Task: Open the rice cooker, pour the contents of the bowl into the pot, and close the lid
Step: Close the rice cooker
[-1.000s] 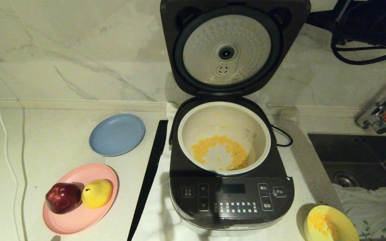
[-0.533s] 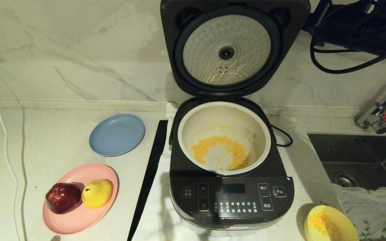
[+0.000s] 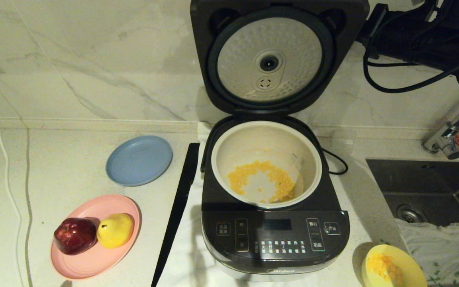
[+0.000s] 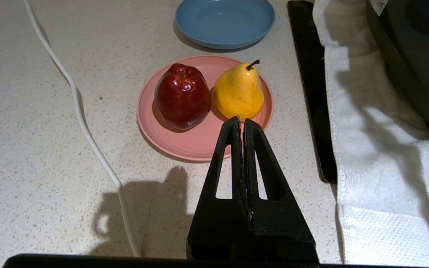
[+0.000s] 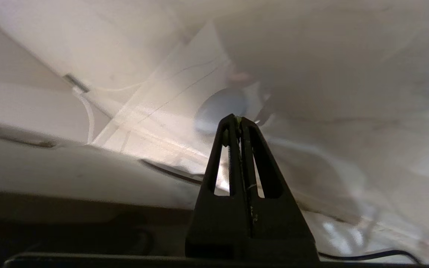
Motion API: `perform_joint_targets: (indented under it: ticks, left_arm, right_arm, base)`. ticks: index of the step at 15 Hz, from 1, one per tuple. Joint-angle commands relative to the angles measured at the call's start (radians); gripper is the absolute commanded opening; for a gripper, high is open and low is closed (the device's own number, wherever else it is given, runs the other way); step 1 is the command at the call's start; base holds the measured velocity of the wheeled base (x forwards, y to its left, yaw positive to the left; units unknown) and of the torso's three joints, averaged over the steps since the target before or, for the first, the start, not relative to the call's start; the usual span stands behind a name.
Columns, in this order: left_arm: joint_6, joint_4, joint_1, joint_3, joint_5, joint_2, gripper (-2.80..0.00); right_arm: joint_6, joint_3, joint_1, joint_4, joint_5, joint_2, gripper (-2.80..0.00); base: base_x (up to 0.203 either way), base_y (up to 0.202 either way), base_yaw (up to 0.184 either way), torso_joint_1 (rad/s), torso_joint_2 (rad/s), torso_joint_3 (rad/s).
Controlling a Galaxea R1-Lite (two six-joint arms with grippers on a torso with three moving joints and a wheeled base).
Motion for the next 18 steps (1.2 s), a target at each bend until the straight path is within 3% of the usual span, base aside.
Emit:
perform_joint_targets:
  ticks: [1,3,7,18]
  left_arm:
    - [0.000,-0.001,0.000,0.008,0.001,0.001,-2.80]
    - [0.000,-0.001,0.000,0.008,0.000,0.001,-2.80]
    - [0.000,-0.001,0.000,0.008,-0.001,0.001,-2.80]
    - [0.000,-0.001,0.000,0.008,0.000,0.001,-2.80]
  right_arm:
    - [0.023,0.011,0.002,0.009,0.021,-0.030,-2.80]
    - [0.069,0.022,0.002,0.039,0.049,-0.066,-2.80]
    - [0.159,0.074,0.000,0.105,0.189,-0.150,-2.80]
    - [0.163,0.400,0.078,0.172,0.249,-0.320,-2.80]
  base:
    - [0.000,0.000,0.000,0.000,0.00,0.000]
    - [0.000,0.000,0.000,0.000,0.00,0.000]
    - [0.000,0.000,0.000,0.000,0.00,0.000]
    - [0.000,0.000,0.000,0.000,0.00,0.000]
